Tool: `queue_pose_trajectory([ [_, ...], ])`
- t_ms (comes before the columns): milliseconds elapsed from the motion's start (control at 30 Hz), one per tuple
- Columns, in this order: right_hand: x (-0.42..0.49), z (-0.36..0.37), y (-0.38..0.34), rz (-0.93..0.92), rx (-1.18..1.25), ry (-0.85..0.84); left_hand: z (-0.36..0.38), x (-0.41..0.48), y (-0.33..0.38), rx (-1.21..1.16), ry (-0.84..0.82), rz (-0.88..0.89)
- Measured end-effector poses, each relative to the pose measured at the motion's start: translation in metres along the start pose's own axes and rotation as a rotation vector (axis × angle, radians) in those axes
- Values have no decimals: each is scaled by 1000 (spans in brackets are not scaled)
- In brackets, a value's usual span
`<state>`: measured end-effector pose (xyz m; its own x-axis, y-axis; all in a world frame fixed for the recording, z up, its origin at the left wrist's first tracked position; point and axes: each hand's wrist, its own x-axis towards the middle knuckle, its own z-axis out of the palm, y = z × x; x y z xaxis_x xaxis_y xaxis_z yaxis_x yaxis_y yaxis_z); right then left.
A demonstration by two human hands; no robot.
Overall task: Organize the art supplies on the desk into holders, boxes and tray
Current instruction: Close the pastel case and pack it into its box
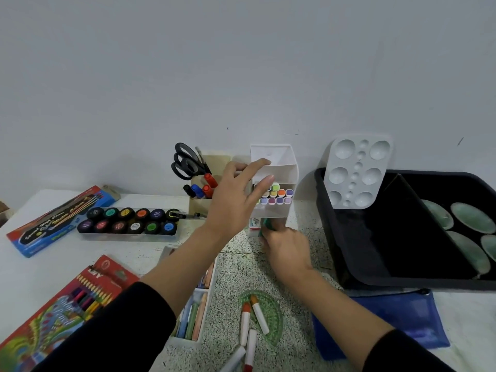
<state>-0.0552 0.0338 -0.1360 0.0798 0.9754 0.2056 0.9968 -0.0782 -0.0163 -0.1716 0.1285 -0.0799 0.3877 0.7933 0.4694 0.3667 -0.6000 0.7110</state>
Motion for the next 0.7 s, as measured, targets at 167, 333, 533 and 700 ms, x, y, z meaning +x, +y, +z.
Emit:
queue_pose_trajectory([
  [167,1,-6,6,-4,-51,1,4,-1,1,-1,27,4],
  [333,8,1,4,-32,-66,-61,3,-1,3,3,26,-4],
  [533,8,-1,2,-63,-46,-150,0,-2,6,15,15,-6],
  [700,-6,-12,6,-30,189,-79,0,-3,8,4,16,-29],
])
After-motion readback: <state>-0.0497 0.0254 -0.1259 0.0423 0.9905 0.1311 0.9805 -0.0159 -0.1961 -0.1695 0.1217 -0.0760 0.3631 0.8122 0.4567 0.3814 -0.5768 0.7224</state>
